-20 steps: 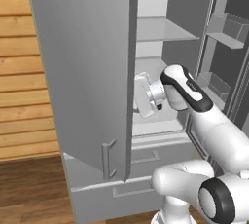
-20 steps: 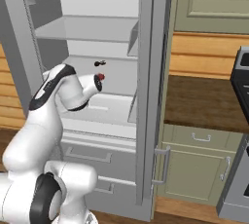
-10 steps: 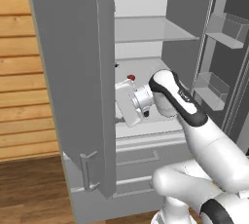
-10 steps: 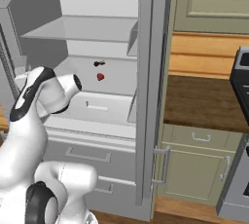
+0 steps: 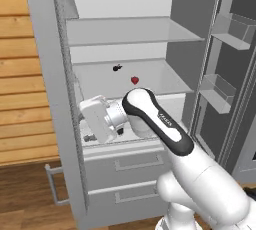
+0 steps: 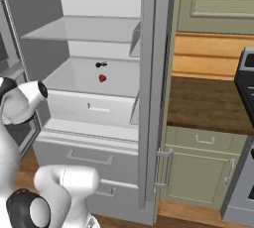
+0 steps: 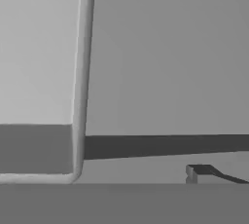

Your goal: Take the strawberry from the fridge and place it on top of the pancake, located on the dining counter.

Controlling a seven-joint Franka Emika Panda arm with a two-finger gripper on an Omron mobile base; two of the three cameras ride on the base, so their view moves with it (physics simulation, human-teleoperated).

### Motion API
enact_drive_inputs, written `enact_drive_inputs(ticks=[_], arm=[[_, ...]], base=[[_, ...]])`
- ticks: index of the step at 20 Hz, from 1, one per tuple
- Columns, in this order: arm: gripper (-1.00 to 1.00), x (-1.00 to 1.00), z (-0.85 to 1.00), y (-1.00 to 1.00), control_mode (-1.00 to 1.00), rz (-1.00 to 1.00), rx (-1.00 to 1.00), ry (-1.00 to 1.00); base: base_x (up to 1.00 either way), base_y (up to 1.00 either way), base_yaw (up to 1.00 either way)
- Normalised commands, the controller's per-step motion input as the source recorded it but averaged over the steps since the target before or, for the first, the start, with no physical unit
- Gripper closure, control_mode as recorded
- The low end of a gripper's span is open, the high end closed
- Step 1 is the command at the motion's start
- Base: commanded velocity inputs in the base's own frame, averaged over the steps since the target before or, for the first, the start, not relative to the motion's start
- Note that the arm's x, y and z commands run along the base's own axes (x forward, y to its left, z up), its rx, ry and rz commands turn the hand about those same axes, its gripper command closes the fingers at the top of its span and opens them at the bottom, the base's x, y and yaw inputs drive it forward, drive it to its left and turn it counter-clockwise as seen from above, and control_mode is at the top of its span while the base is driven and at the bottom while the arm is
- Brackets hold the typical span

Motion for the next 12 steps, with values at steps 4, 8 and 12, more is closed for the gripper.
enact_drive_inputs(ticks=[4, 8, 12], arm=[[-1.0, 0.0, -0.09, 0.66, -1.0, 0.04, -0.03, 0.0], [-1.0, 0.0, -0.13, 0.07, -1.0, 0.01, -0.13, 0.02], [-1.0, -0.26, 0.11, -0.69, -1.0, -0.01, -0.01, -0.08]], base=[[0.0, 0.0, 0.0], [0.0, 0.0, 0.0], [0.0, 0.0, 0.0]])
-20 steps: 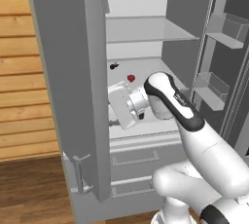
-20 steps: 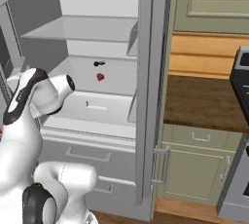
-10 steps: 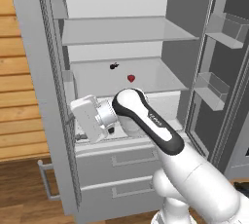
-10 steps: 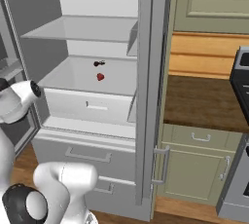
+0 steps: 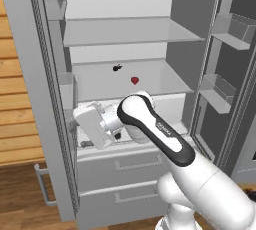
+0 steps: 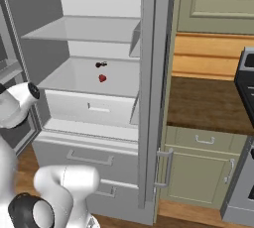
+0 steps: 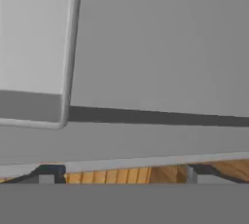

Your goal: Take the strawberry from the fridge and place it on top of the pancake, located on the dining counter.

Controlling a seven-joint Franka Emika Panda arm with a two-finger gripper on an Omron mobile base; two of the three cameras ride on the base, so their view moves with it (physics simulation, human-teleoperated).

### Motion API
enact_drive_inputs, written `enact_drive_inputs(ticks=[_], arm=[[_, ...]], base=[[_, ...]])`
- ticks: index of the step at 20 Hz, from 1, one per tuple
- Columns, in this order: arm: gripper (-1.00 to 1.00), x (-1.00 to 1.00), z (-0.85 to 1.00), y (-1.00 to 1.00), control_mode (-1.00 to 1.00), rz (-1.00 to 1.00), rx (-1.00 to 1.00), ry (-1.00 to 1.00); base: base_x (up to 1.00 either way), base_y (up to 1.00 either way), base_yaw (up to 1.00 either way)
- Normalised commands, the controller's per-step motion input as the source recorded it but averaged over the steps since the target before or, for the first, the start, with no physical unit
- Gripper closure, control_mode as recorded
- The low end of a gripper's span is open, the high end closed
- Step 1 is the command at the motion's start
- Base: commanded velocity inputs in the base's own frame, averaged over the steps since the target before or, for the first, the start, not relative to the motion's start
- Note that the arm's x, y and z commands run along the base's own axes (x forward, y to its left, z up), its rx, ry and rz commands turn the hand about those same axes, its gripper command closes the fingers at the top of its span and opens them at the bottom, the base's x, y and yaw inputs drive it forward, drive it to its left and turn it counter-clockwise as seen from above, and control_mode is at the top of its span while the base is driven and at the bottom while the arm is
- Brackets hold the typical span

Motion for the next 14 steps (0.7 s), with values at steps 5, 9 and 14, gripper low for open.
enact_drive_inputs(ticks=[5, 9, 14], arm=[[-1.0, -0.51, 0.38, -0.99, -1.0, -0.12, -0.03, -0.11], [-1.0, -0.08, 0.13, -0.95, -1.0, -0.13, -0.23, -0.2], [-1.0, 0.0, 0.31, -0.79, -1.0, -0.07, -0.42, -0.28]], base=[[0.0, 0.0, 0.0], [0.0, 0.0, 0.0], [0.0, 0.0, 0.0]])
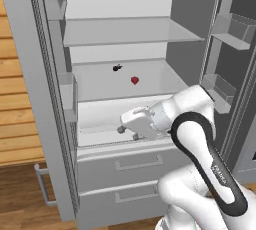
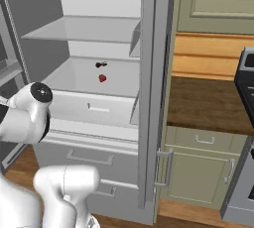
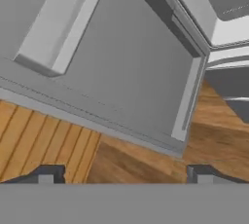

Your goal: Take the strawberry from the fridge and place it on top of the pancake, located on the dining counter.

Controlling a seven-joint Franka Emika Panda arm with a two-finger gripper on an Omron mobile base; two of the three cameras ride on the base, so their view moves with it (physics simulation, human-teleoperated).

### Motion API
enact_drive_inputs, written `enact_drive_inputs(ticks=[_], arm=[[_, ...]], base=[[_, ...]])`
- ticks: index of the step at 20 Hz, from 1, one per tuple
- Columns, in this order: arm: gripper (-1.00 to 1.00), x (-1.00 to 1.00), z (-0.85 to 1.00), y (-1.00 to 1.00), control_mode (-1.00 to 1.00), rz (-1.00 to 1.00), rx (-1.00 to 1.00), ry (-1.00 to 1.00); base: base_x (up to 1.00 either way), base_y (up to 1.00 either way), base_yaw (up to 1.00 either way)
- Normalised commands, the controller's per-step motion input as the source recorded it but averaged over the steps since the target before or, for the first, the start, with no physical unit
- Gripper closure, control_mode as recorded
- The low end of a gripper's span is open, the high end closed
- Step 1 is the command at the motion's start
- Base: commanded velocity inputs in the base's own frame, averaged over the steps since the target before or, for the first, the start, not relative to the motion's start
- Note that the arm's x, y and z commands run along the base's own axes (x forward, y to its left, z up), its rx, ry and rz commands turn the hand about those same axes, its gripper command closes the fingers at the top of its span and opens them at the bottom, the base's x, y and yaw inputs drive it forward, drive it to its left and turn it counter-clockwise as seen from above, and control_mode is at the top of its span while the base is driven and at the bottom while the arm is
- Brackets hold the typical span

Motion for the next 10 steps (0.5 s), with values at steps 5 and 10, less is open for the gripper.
enact_drive_inputs(ticks=[5, 10], arm=[[-1.0, 0.09, 0.21, -0.89, -1.0, -0.19, -0.43, -0.1], [-1.0, 0.53, 0.01, -0.57, -1.0, -0.36, -0.35, 0.0]], base=[[0.0, 0.0, 0.0], [0.0, 0.0, 0.0]])
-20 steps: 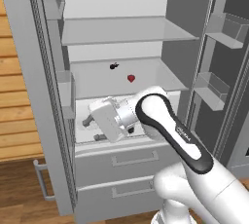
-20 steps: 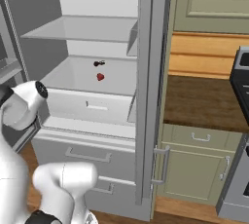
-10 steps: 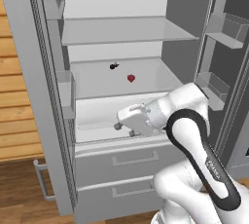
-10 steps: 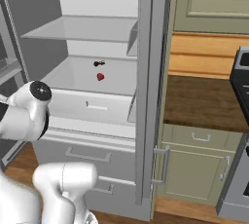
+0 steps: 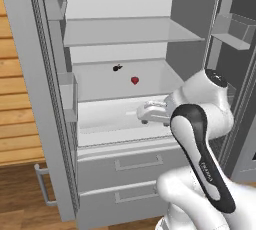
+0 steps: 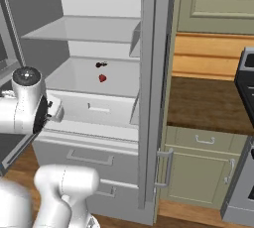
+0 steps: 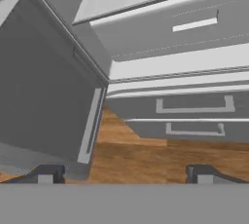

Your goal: Take the strawberry from the fridge and place it on top of the pancake, located on the dining counter.

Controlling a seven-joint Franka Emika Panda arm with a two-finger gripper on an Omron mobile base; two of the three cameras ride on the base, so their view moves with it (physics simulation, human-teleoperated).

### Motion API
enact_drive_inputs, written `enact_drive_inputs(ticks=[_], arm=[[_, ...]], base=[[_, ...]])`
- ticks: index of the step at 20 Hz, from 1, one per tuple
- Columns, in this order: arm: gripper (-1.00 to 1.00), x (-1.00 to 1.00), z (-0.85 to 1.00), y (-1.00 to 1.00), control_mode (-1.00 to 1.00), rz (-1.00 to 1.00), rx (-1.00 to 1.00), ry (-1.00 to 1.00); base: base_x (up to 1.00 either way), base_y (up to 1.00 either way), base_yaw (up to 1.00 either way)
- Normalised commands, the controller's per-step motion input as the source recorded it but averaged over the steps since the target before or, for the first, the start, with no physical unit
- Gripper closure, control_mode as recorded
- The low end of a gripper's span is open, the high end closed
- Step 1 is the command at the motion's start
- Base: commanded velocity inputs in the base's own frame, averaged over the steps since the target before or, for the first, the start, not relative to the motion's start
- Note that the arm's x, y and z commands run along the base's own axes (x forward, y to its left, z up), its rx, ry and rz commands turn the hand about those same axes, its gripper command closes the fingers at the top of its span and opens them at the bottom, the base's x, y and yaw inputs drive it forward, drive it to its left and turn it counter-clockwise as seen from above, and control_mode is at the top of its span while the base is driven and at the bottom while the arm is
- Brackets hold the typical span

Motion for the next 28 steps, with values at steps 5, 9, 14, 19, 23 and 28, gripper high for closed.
enact_drive_inputs(ticks=[5, 9, 14, 19, 23, 28], arm=[[-1.0, 0.78, 0.01, -0.38, -1.0, -0.23, -0.28, 0.0], [-1.0, 0.93, 0.0, -0.31, -1.0, -0.04, -0.2, -0.01], [-1.0, 0.79, -0.03, -0.36, -1.0, 0.0, -0.16, -0.15], [-1.0, 0.73, -0.23, -0.12, -1.0, 0.0, -0.06, -0.21], [-1.0, 0.72, -0.05, -0.08, -1.0, 0.0, 0.0, -0.11], [-1.0, 0.71, 0.0, 0.0, -1.0, 0.0, 0.0, 0.0]], base=[[0.0, 0.0, 0.0], [0.0, 0.0, 0.0], [0.0, 0.0, 0.0], [0.0, 0.0, 0.0], [0.0, 0.0, 0.0], [0.0, 0.0, 0.0]])
